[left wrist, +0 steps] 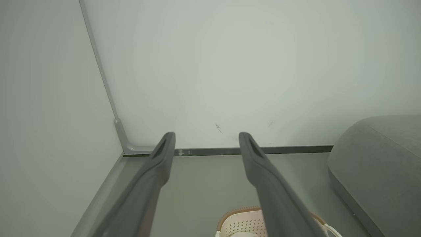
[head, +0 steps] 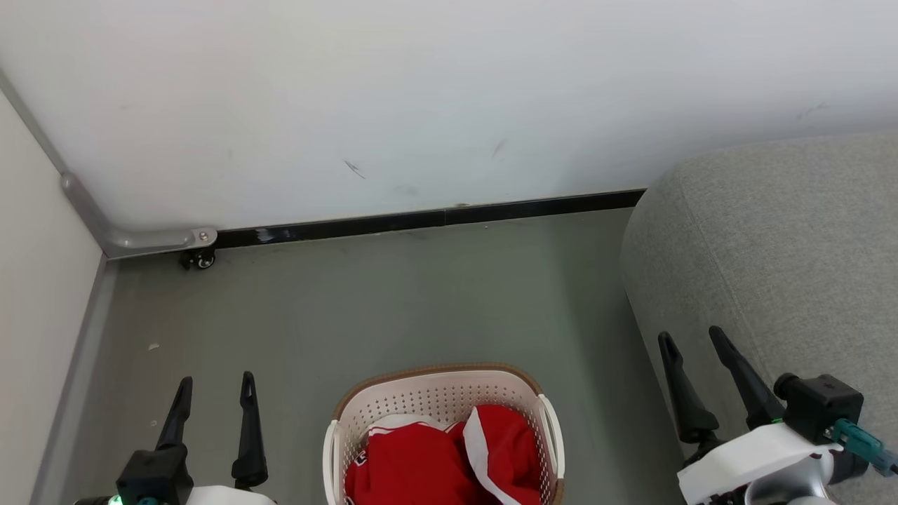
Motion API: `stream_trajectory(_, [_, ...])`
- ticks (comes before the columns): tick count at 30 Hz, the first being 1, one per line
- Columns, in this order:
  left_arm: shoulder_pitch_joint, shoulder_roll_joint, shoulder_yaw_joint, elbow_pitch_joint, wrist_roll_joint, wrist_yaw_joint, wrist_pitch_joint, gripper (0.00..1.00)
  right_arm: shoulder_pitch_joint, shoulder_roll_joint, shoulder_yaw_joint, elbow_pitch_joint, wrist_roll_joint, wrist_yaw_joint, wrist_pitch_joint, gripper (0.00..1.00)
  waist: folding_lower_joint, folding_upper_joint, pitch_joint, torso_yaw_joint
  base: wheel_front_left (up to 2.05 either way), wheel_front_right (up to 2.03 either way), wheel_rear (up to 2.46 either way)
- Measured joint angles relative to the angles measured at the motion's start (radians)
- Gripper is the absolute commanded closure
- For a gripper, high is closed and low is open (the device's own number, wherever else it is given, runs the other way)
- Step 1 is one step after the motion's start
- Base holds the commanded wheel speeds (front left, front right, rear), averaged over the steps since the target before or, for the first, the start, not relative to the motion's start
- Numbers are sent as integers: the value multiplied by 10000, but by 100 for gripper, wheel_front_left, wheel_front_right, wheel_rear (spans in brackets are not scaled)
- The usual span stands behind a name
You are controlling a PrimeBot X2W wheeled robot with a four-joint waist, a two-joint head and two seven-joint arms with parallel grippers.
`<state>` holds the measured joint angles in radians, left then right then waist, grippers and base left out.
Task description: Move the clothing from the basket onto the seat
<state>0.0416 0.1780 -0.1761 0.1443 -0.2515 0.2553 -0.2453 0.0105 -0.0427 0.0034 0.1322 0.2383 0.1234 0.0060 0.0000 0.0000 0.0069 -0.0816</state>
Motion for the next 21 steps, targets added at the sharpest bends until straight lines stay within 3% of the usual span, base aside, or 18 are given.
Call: stream_trajectory(21, [-720,113,-1137,692,462,-744,456,0,152,2,-345,-713,-100,0,27,0,0,0,688,-200,0,0,0])
